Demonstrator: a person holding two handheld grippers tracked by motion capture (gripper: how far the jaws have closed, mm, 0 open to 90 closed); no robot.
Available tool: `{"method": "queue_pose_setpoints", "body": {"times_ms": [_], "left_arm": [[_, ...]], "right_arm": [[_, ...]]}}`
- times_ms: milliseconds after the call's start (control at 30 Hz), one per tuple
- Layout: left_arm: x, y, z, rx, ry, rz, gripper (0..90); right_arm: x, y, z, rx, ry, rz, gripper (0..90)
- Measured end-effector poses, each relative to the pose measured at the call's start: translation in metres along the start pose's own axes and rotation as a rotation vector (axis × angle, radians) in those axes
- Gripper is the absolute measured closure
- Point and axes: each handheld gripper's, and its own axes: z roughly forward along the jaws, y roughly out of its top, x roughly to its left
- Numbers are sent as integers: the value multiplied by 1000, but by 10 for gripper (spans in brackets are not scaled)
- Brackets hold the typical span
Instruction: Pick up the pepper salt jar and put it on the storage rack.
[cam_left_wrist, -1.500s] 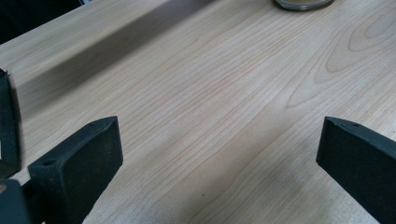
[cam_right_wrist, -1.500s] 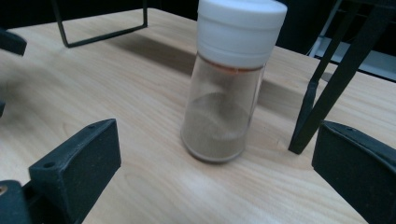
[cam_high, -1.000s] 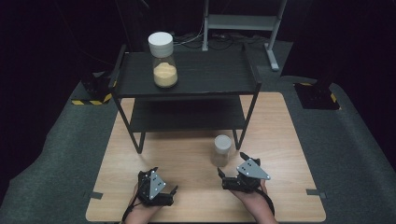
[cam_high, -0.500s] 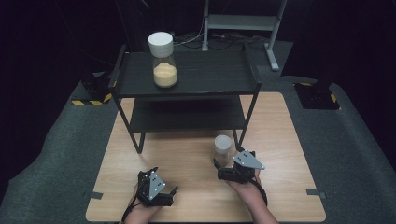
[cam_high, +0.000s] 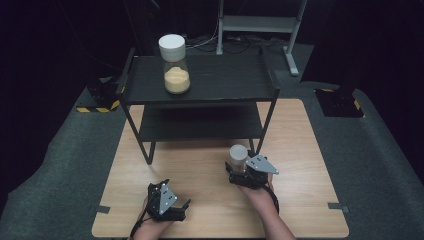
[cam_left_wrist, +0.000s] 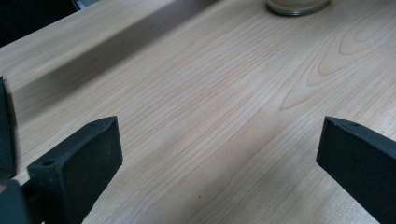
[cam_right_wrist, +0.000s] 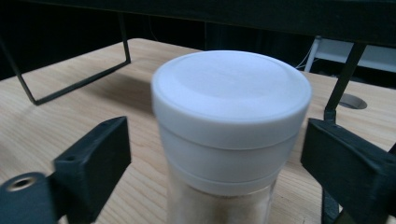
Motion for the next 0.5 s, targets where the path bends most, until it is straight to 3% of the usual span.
{"method": "queue_pose_setpoints", "body": {"times_ms": [333, 500], "left_arm": [[0, 0, 0, 2, -2, 1, 6], [0, 0, 0, 1, -2, 0, 6]], "right_arm": [[-9, -12, 4, -38, 23, 53, 253], [-12, -16, 5, -55, 40, 49, 318]]}}
